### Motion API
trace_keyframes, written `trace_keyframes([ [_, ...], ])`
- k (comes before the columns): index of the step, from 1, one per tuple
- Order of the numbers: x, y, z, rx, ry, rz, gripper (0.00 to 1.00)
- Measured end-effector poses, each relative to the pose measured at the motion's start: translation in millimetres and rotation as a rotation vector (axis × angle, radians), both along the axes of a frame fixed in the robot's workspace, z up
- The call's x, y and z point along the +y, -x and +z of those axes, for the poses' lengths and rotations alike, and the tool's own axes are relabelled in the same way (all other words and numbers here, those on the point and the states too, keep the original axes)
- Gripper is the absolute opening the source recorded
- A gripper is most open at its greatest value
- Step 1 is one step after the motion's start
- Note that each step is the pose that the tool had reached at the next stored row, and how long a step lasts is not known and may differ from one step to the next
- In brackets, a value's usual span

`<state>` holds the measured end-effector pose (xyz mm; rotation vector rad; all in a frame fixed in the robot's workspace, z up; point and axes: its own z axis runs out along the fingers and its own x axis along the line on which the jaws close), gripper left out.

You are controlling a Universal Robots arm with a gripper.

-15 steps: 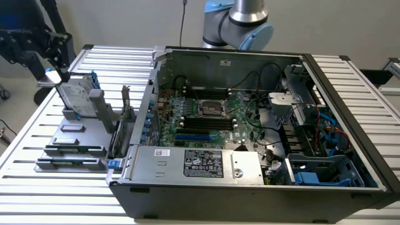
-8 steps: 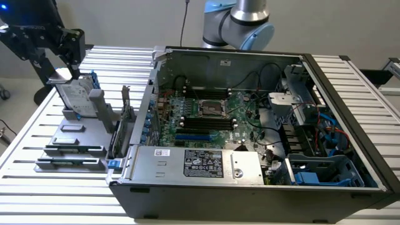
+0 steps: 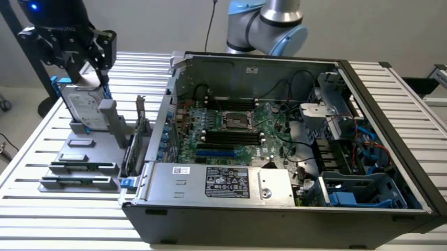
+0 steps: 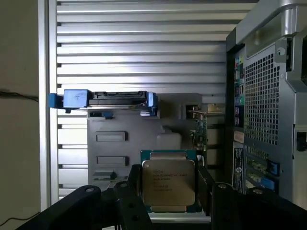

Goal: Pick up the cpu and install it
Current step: 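Pick up the cpu and move it towards the insertion slot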

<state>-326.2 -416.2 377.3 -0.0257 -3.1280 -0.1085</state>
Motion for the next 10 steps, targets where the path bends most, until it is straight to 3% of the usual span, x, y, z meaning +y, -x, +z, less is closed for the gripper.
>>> trace_keyframes([
  [10, 3.3, -39.9, 1.7, -0.0001, -0.0170, 0.000, 0.55],
])
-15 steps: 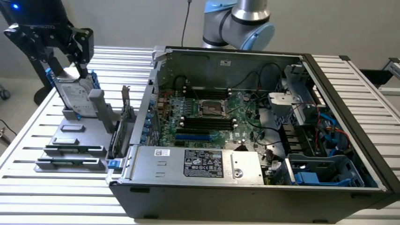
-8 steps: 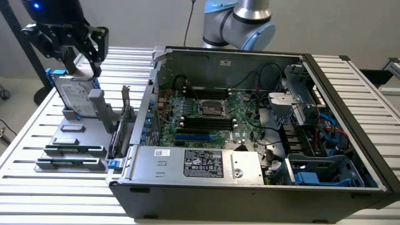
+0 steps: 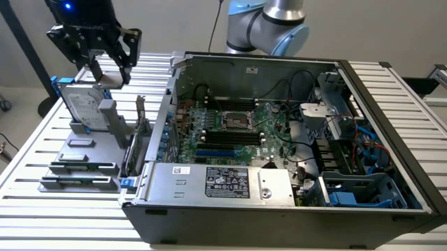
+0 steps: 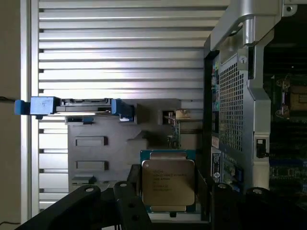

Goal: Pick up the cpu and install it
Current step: 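Pick up the cpu and move it towards the insertion slot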

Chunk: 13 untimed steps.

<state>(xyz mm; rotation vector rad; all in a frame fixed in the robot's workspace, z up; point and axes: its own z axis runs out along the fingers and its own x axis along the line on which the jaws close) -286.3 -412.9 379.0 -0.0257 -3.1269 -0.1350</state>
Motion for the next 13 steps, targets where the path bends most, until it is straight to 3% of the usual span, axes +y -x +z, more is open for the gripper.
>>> trace_keyframes([
  [13, 4.5, -52.1, 2.1, -0.0001, -0.0199, 0.000, 0.55],
])
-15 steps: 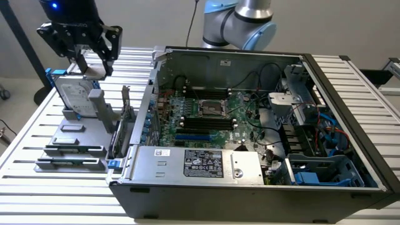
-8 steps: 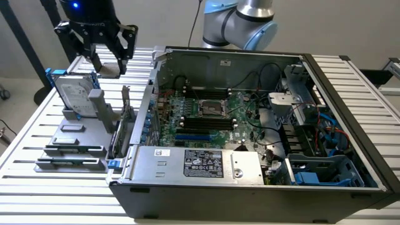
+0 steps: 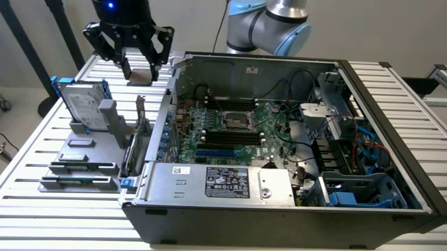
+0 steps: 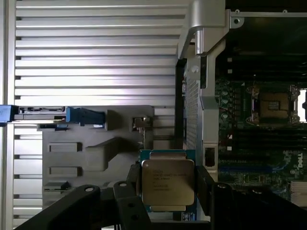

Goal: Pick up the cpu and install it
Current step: 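Pick up the cpu and move it towards the insertion slot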

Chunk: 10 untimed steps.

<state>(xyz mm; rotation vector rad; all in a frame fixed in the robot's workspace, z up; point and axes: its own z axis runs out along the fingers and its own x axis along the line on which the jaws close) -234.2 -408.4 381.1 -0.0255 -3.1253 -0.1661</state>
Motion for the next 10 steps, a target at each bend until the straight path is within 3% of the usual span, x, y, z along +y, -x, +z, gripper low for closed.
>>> trace_keyframes([
  [10, 3.7, -42.0, 1.0, 0.0000, -0.0124, 0.000, 0.55],
])
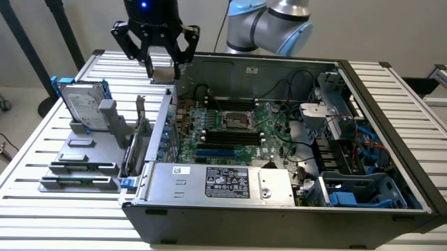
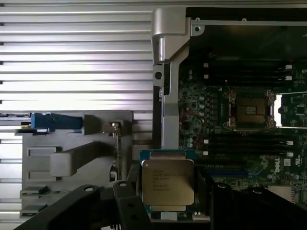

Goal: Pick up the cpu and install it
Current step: 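Pick up the cpu and move it towards the insertion slot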

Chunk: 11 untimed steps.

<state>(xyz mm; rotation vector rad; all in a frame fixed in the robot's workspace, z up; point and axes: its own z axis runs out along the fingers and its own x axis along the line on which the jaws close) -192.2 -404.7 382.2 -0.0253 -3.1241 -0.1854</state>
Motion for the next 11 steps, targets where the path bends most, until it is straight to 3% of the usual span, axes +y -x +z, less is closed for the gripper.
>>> trace_keyframes([
  [7, 3.8, -31.7, -0.1, 0.0006, -0.0104, 0.000, 0.55],
  [11, 10.7, -46.6, -2.3, 0.0010, -0.0118, 0.000, 0.55],
])
